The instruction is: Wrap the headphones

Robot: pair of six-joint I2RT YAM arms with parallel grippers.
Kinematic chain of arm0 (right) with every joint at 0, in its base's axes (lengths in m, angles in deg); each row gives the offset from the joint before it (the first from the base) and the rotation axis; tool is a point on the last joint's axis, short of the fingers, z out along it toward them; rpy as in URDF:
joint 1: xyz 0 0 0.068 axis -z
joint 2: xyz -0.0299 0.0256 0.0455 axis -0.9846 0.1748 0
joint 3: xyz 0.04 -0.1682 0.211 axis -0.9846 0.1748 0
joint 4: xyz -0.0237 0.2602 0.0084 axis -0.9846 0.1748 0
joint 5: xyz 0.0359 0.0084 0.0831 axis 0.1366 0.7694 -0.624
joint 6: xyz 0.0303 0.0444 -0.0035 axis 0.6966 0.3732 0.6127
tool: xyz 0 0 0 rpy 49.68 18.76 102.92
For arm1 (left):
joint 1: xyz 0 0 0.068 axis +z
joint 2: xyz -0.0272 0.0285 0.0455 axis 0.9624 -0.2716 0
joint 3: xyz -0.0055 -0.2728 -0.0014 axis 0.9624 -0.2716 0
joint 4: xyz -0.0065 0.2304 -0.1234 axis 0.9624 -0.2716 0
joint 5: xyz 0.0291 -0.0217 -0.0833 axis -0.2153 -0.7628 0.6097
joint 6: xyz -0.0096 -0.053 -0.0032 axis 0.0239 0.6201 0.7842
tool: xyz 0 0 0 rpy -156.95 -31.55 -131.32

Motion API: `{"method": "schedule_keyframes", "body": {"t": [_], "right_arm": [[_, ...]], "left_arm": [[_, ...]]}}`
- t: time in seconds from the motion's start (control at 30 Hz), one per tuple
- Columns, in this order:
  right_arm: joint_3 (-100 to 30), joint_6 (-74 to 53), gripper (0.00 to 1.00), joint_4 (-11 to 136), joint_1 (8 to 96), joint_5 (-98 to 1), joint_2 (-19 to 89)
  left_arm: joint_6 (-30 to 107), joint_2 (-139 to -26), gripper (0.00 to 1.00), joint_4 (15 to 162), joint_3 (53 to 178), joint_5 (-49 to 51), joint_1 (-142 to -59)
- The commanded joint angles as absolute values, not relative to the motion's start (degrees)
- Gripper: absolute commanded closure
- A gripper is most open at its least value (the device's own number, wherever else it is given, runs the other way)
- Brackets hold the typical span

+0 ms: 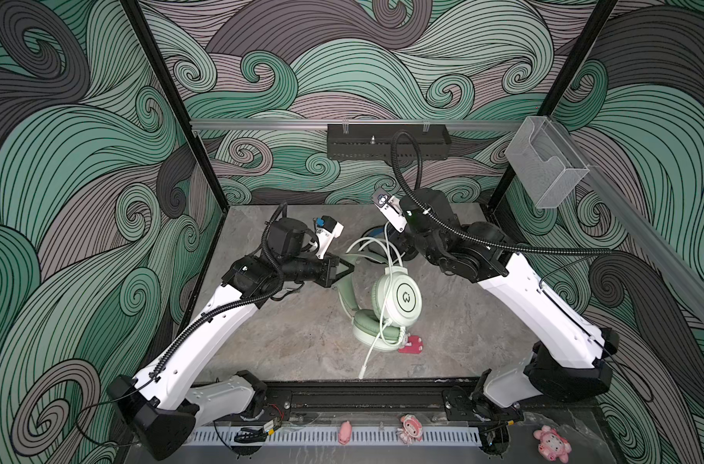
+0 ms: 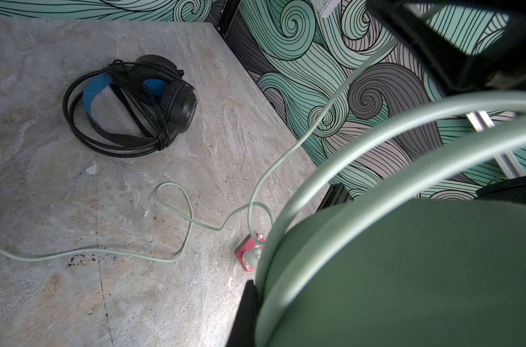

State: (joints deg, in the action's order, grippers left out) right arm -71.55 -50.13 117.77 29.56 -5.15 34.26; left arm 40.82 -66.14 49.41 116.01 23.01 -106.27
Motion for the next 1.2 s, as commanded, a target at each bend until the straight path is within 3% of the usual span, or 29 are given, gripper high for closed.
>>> {"method": "schedule_keyframes", "body": {"t": [0.0, 0.33, 0.57, 0.97, 1.17], "right_arm": [[-71.05, -47.39, 0.52, 118.49, 30.97, -6.63, 32.38], [-71.28, -45.89, 0.38, 118.58, 31.51, -12.72, 32.38], [-69.48, -41.87, 0.33, 118.03, 34.41, -19.55, 30.76], [-59.87, -37.49, 0.23, 107.43, 37.63, -32.64, 24.63], [-50.88, -32.53, 0.1, 97.49, 40.0, -41.35, 20.61]], "left_arm": [[43.76, -63.67, 1.0, 54.07, 117.12, 27.05, -106.67], [48.26, -63.23, 1.0, 59.33, 118.18, 28.95, -106.67], [54.3, -62.49, 1.0, 66.17, 118.51, 28.6, -106.59], [59.71, -61.58, 1.0, 71.48, 120.51, 24.62, -106.59], [62.11, -61.16, 1.0, 73.68, 121.82, 21.78, -106.59]]}}
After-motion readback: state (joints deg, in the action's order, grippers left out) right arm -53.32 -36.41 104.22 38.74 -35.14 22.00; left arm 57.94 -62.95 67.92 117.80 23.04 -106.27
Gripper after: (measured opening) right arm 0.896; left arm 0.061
